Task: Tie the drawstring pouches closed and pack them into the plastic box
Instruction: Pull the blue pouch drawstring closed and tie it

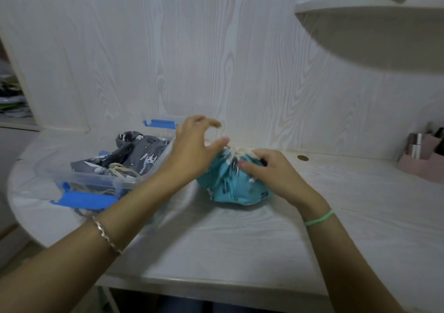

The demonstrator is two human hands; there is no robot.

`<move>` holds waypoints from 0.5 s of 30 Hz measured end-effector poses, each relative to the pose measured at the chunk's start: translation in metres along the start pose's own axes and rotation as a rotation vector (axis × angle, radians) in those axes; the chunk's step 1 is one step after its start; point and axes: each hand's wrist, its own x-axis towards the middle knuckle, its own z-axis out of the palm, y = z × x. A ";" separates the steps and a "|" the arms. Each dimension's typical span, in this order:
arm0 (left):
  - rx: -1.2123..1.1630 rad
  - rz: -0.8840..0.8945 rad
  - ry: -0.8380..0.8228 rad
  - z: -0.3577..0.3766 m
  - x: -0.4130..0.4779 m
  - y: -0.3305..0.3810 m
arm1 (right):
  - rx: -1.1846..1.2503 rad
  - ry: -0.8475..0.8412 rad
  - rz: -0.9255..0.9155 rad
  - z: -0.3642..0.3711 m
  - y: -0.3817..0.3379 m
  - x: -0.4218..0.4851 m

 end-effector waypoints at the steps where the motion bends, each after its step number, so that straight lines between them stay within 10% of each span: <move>1: -0.129 -0.052 0.136 0.000 -0.009 0.001 | 0.029 0.086 -0.027 0.001 -0.005 0.004; 4: -0.674 -0.522 0.186 0.008 -0.038 -0.002 | 0.193 0.275 -0.069 0.001 -0.015 0.015; 8: -1.391 -1.353 -0.312 0.029 -0.046 -0.011 | 0.335 0.261 -0.063 0.007 -0.029 0.022; 15: -1.655 -1.056 -0.480 0.060 -0.009 0.007 | 0.743 -0.041 0.007 0.009 -0.033 0.014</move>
